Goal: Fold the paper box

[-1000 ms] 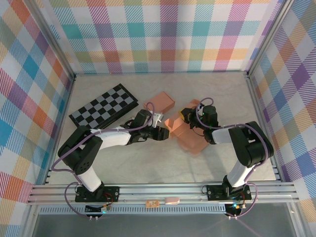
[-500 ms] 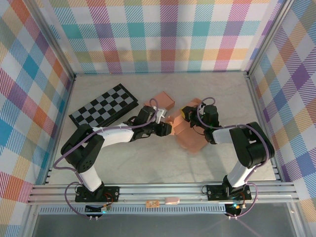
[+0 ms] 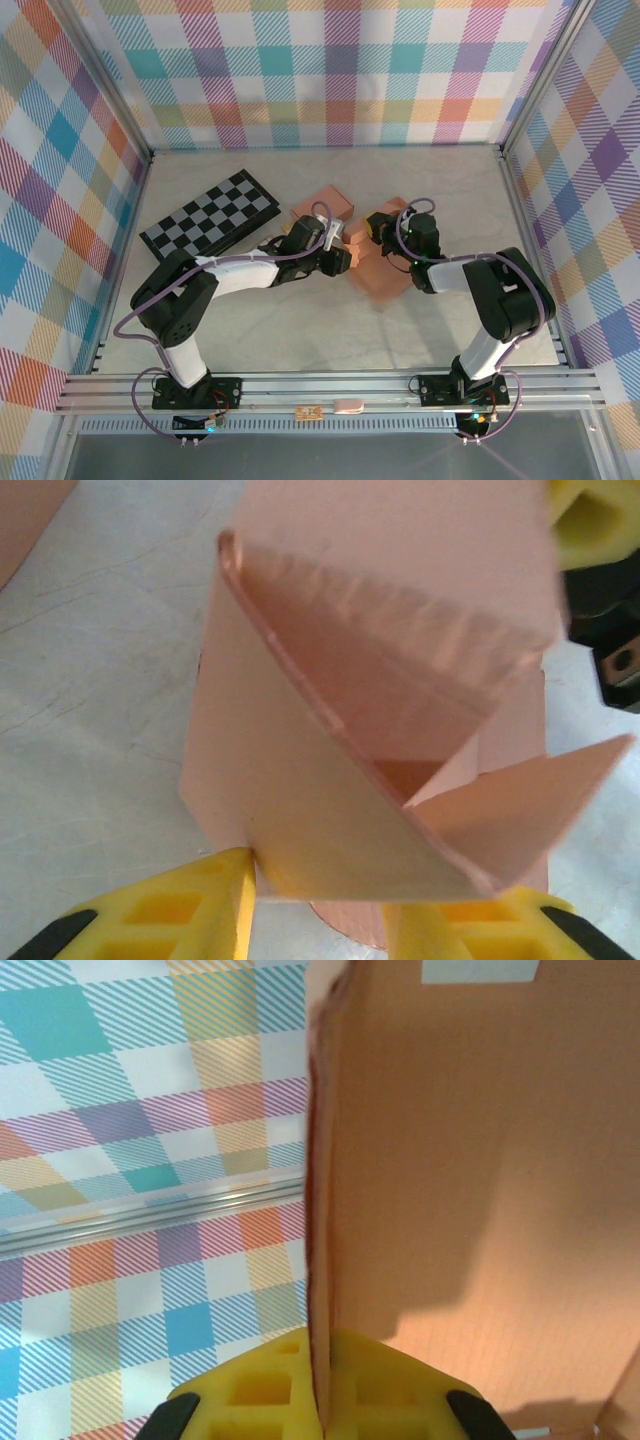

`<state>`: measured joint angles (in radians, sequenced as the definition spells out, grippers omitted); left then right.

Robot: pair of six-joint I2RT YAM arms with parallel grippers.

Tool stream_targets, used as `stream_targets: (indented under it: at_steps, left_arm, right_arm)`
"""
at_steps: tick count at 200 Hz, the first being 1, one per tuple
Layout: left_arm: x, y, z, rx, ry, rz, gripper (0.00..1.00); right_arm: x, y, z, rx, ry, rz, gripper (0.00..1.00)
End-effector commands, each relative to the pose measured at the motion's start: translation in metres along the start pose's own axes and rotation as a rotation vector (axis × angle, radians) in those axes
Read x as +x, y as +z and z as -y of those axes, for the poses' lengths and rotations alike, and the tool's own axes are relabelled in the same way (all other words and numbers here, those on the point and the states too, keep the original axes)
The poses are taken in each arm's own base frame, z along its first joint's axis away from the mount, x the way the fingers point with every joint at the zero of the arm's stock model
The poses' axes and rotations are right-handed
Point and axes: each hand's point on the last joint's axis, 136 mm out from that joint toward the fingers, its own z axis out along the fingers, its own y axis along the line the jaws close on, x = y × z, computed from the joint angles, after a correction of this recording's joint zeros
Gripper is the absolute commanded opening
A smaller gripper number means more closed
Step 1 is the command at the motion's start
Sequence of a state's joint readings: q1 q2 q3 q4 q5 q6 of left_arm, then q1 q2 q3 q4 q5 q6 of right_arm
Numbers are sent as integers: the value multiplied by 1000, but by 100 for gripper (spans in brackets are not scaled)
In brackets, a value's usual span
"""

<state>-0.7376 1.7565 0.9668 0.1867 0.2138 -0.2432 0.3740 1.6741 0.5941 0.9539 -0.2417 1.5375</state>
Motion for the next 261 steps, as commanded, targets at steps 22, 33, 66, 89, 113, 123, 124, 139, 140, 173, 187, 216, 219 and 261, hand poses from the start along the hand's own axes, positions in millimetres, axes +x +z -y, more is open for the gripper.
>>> stream_targets:
  at_steps: [22,33,66,89,113,123,124,139,140,173,187,216,219,261]
  left_arm:
    - [-9,6,-12,-79,37,33,37]
    - [-10,7,-14,-92,39,39,37]
    - [-13,12,-19,-116,38,50,37]
    - [-15,14,-25,-134,20,64,37]
    - [-18,16,-30,-149,-2,75,37]
    - [-20,16,-34,-157,-13,85,37]
    - [-20,16,-34,-158,-14,86,37]
    - [-24,15,-39,-171,-27,99,37]
    - [-24,15,-38,-171,-27,101,37]
    - [-33,14,-44,-172,-64,130,37]
    - [-36,15,-45,-167,-72,136,37]
    - [-40,16,-47,-171,-92,156,37]
    - [-41,16,-47,-169,-93,160,37]
    - [-46,19,-48,-173,-113,176,37]
  right_arm:
    - [-1,0,-8,-55,-7,28,0]
    - [-1,0,-9,-54,-15,29,0]
    - [5,2,-1,-47,-50,17,0]
    - [6,5,-1,-69,-74,26,0]
    - [7,13,1,-72,-98,15,0]
    - [7,16,4,-73,-94,15,0]
    - [7,16,4,-73,-95,15,0]
    - [5,18,7,-75,-94,27,0]
    - [5,19,7,-75,-95,28,0]
    - [5,24,8,-94,-128,39,0]
    - [3,27,7,-117,-123,45,0]
    - [1,33,9,-118,-120,60,0]
    - [1,34,8,-118,-122,60,0]
    - [3,40,9,-129,-111,69,0]
